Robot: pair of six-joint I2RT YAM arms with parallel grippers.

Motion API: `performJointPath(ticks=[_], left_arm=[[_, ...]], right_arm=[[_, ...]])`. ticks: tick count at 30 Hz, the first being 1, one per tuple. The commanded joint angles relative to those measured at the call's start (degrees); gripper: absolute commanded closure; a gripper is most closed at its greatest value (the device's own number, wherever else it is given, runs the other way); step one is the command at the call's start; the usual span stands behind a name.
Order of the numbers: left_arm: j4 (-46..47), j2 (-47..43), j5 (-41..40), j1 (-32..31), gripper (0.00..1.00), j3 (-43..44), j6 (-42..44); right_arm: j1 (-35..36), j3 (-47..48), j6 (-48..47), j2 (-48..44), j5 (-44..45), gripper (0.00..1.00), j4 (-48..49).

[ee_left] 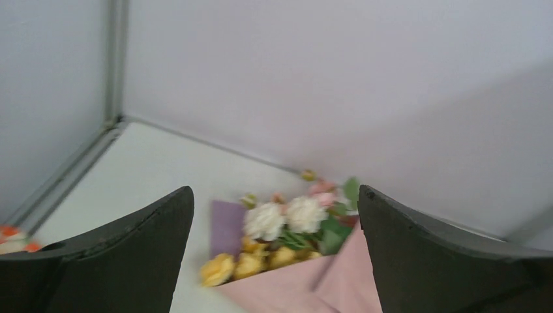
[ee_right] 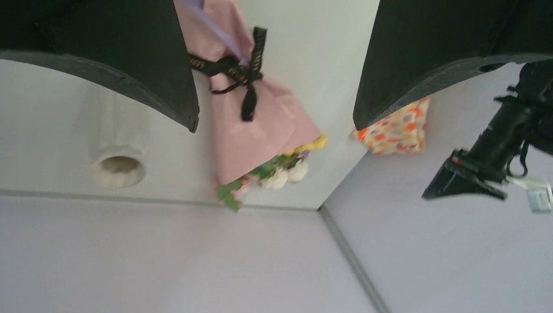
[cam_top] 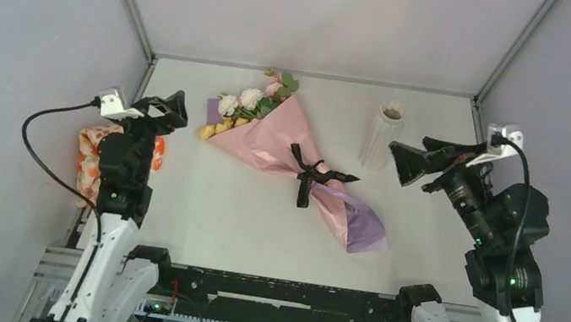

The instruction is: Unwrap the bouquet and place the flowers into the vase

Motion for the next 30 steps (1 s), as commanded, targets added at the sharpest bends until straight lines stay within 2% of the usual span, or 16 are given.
performJointPath(ticks=[1,6,7,9,14,17,20,23,26,30], left_arm=[[-11.38,-2.89,15.87,-2.89,0.0,5.92,-8.58],[-16.58,-8.26,21.71,-7.85,0.0,7.16,-9.77],[-17.17,-9.51,21.77,-9.53,0.0,6.98,-10.22],[-20.42,-11.83,21.02,-11.51,0.0,7.54,-11.33],[-30.42,-16.52,18.23,-14.45,0.0,12.39,-11.71],[-33.24,-19.57,15.82,-14.49,0.0,13.24,-11.23],[-33.1,-20.45,15.53,-14.49,0.0,12.85,-11.47],[-32.91,-19.62,16.01,-14.49,0.0,12.42,-16.56],[-28.63,-18.1,20.99,-14.49,0.0,10.14,-19.03],[-27.75,-15.21,24.47,-14.49,0.0,8.93,-20.7]], right_arm=[[8.71,1.35,-0.65,4.28,4.81,0.07,-4.43],[23.95,0.64,-3.07,15.81,15.88,0.17,-5.46],[27.1,0.63,-3.04,18.56,18.01,0.17,-5.2],[29.1,0.63,-2.59,24.18,20.29,0.15,-4.71],[29.75,0.68,-1.84,37.25,21.78,0.07,-1.85],[29.75,2.53,-2.4,45.35,22.87,0.01,-0.76],[29.77,7.33,-2.71,53.14,24.74,0.0,-2.58],[29.7,13.16,-3.51,60.3,27.14,0.0,-4.08],[29.32,17.46,-4.54,65.97,28.64,0.0,-4.62],[27.75,22.76,-5.17,72.35,29.31,0.0,-4.97]])
